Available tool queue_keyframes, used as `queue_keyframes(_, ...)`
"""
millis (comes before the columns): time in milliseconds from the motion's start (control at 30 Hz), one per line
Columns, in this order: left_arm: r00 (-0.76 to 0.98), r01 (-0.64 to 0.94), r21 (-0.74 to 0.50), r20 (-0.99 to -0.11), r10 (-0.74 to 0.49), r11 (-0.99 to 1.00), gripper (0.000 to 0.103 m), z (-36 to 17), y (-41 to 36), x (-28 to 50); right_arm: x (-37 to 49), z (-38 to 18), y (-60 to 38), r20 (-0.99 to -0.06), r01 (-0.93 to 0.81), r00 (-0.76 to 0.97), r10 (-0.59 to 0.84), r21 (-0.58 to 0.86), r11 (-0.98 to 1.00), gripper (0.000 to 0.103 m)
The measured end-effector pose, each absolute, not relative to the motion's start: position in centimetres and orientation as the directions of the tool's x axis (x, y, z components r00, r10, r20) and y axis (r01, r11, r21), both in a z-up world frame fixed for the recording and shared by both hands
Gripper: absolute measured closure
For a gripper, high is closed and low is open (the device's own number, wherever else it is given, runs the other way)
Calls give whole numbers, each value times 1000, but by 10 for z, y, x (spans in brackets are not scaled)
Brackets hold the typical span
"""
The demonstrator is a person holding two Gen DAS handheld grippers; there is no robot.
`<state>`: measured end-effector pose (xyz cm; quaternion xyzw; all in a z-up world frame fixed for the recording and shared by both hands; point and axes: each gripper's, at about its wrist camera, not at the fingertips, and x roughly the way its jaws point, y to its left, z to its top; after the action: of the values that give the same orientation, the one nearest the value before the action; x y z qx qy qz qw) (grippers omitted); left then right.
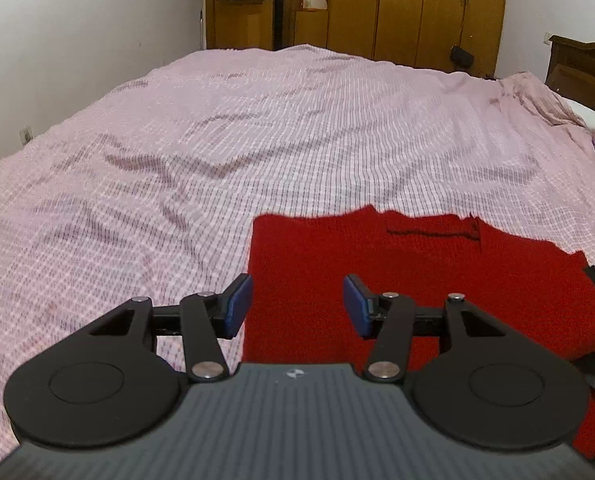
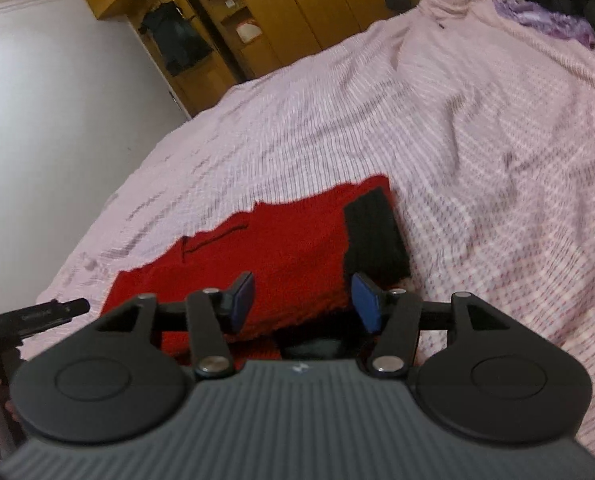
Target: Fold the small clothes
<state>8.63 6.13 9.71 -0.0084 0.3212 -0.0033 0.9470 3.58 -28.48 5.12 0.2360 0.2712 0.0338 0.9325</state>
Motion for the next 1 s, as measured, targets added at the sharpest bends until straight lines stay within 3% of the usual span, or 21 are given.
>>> queue_keyframes(233, 789, 11, -1, -615, -9, 1000, 45, 93, 62, 112, 65, 59, -301, -492, 100, 860, 137, 424, 900, 45)
queue_keyframes(400, 754, -26, 15, -656, 29, 1000, 45, 76, 65, 131, 92, 43, -300, -548, 142, 832, 92, 369, 918, 46)
queue_keyframes(567, 725, -9, -62, -688, -36, 998, 45, 61, 69, 143, 103, 25, -297, -591, 161, 802, 86, 353, 922, 46)
queue_keyframes(700, 734, 20, -46, -677, -46, 999, 45, 54, 63, 144, 104, 19, -292, -586, 160, 807, 76, 340, 927, 47)
queue_keyframes(767, 749, 47, -20, -661, -48, 999, 53, 51, 59, 143, 102, 20, -289, -579, 157, 813, 60, 317, 935, 50)
queue_keyframes(833, 764, 55, 19, -644, -30, 998, 78, 49, 57, 140, 98, 25, -281, -554, 136, 832, 32, 260, 956, 63)
queue_keyframes(900, 784, 56, 3, -619, -42, 998, 87, 50, 63, 135, 93, 30, -273, -527, 135, 850, -16, 188, 973, 82)
queue_keyframes(1000, 823, 40, -38, -566, -55, 998, 100, 58, 82, 128, 86, 41, -266, -482, 111, 876, -25, 151, 982, 85)
